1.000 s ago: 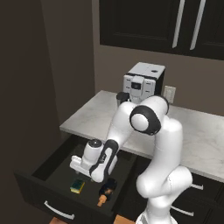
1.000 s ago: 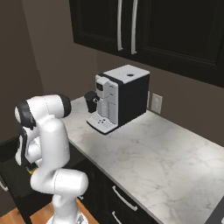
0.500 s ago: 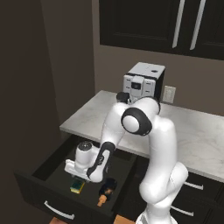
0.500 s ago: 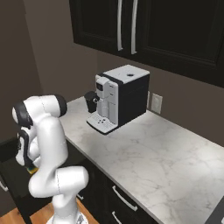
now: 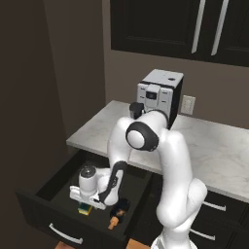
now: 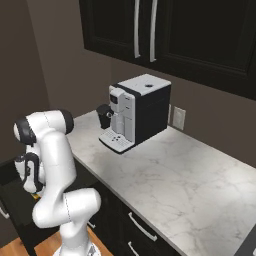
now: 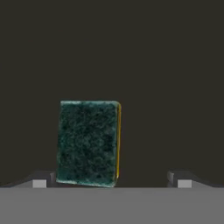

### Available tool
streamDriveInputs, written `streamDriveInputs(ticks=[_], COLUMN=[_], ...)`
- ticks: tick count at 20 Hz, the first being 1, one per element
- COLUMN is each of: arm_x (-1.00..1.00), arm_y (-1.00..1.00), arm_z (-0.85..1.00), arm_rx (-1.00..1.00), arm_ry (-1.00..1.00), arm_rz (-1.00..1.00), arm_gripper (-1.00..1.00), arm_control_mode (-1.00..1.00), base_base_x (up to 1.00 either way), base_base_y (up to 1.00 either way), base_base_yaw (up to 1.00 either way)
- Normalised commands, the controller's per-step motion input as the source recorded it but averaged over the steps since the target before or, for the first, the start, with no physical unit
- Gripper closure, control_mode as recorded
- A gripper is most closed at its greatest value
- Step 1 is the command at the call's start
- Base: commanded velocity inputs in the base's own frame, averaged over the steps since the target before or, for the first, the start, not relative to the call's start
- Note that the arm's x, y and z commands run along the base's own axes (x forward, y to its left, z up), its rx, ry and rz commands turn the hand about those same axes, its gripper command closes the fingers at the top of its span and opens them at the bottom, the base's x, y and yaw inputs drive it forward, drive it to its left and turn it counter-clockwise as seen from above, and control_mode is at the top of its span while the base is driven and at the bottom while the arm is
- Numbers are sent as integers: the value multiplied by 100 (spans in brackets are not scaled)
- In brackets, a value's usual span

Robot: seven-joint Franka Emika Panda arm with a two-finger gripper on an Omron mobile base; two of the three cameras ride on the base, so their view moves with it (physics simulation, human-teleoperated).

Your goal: Restock the sink supplies by placing the sponge and soap dispenser on the counter and next to the sink. Make sure the soap dispenser is upright.

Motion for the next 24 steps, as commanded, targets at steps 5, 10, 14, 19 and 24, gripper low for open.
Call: streamDriveInputs(ticks=[5, 10, 14, 19, 24], arm_x=[16, 26, 15, 7, 15], arm_y=[2, 12, 19, 18, 14], arm_z=[-13, -8, -20, -20, -11], arm_rx=[0, 0, 0, 0, 0], arm_ry=[0, 2, 5, 5, 3], arm_rz=[0, 0, 0, 0, 0], arm_gripper=[-100, -100, -100, -100, -100], arm_control_mode=[-100, -100, -100, -100, -100], base_base_x=[0, 0, 0, 0, 0], base_base_y=[0, 0, 0, 0, 0], base_base_yaw=[0, 0, 0, 0, 0])
